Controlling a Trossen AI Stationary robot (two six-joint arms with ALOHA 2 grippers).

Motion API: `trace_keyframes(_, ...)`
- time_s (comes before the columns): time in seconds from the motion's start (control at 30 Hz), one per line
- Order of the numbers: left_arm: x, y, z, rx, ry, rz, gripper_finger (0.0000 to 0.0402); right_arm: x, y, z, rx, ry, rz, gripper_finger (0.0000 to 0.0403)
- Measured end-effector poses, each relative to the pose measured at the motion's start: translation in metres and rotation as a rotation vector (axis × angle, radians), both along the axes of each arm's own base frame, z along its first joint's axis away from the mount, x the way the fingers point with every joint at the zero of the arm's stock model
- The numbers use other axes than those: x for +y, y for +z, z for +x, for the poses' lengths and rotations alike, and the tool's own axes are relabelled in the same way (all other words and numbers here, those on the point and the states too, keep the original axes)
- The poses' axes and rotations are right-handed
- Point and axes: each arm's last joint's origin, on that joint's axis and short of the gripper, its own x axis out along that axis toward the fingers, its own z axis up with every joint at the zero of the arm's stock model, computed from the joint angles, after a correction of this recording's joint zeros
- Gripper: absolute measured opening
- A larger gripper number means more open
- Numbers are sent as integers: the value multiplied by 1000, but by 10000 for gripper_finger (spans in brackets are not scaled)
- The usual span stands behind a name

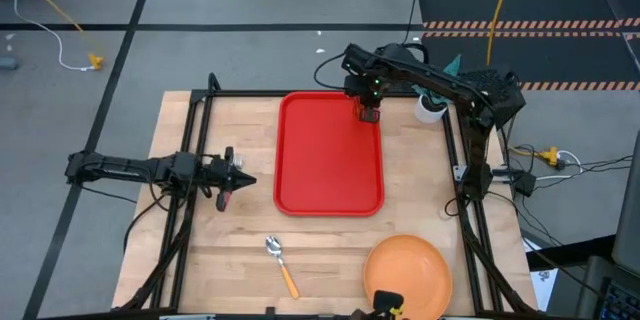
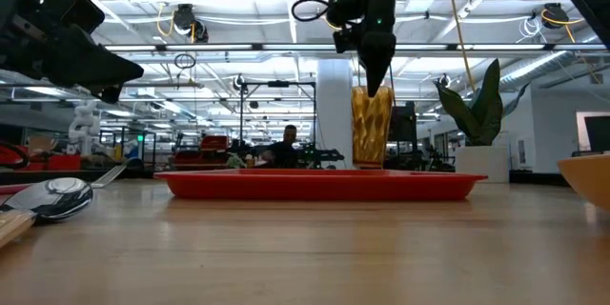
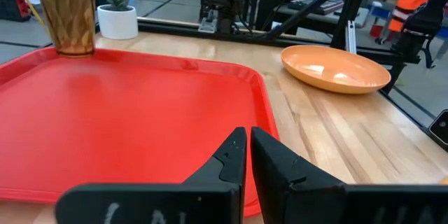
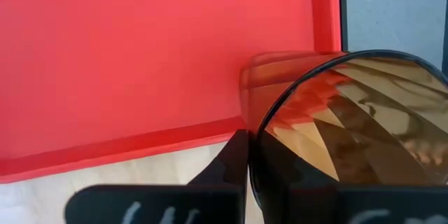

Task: Pick and place plate/cup/fork/spoon on tray
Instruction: Put the yellow cup on the red serving tray, then put the yellow plate on the red serving tray to the bottom left of the yellow cup

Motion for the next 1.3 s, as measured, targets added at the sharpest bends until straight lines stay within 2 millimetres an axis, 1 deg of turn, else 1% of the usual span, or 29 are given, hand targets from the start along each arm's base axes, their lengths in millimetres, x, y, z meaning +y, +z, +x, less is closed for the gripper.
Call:
trace_keyframes(0.17,0,0,0,1,0,-3,26,-2,-2,0,-10,-7,-7,6)
trace_keyframes(0.5,0,0,0,1,-1,4,26,-5,-19,1,1,-18,-4,8)
trace_keyframes(0.67,0,0,0,2,-2,5,26,-6,-21,3,-15,-38,-13,15)
trace_keyframes(0.83,0,0,0,2,-2,4,26,-7,-21,4,-25,-39,-20,44)
trace_keyframes(1.07,0,0,0,3,2,-27,26,-4,-18,4,-5,-64,-67,103)
trace_keyframes(1.2,0,0,0,4,5,-45,26,9,-3,5,-39,-69,-138,140)
trace_keyframes(1.3,0,0,0,4,6,-48,26,25,13,3,-65,-64,-192,169)
